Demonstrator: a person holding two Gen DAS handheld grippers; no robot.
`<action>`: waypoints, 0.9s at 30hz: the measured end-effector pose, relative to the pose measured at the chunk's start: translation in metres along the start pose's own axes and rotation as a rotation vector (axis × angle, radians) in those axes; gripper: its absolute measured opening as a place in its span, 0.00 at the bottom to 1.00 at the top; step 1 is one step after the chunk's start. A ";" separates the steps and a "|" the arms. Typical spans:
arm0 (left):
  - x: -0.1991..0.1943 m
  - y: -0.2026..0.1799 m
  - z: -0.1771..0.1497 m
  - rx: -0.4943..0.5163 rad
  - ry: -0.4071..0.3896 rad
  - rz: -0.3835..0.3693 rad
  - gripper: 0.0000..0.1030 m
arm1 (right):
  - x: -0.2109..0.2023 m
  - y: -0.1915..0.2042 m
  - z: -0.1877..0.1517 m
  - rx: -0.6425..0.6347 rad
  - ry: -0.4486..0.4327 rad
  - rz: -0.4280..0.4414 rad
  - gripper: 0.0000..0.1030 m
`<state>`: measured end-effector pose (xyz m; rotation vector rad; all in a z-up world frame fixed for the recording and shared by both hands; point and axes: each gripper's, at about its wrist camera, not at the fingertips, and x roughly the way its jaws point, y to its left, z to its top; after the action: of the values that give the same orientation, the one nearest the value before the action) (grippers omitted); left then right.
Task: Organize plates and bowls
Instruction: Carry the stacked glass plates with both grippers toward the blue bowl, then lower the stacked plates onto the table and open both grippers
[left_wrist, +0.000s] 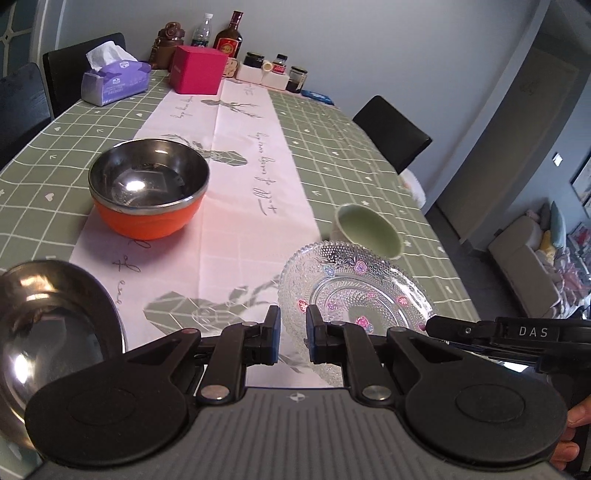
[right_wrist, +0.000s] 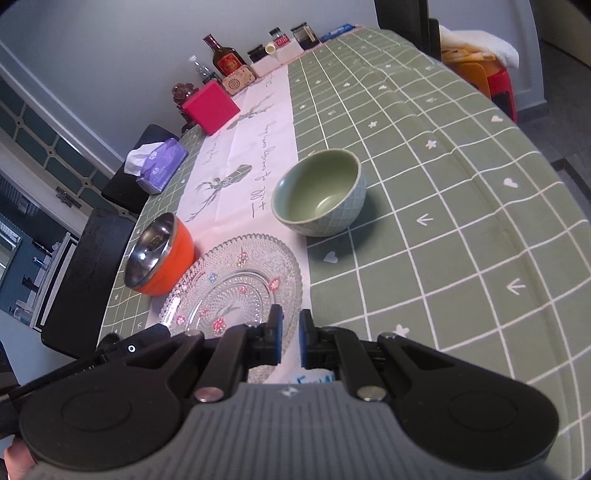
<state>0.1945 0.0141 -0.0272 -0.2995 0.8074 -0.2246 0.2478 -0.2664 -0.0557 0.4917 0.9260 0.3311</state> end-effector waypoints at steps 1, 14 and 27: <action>-0.002 -0.002 -0.003 0.001 -0.002 -0.011 0.15 | -0.008 -0.002 -0.004 -0.004 -0.010 0.000 0.06; -0.012 -0.032 -0.060 -0.013 0.035 -0.109 0.15 | -0.059 -0.045 -0.058 0.004 -0.027 -0.046 0.06; 0.008 -0.036 -0.084 0.004 0.093 -0.086 0.15 | -0.052 -0.050 -0.070 -0.042 0.014 -0.152 0.07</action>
<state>0.1352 -0.0372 -0.0746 -0.3226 0.8864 -0.3229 0.1639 -0.3146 -0.0828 0.3785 0.9621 0.2160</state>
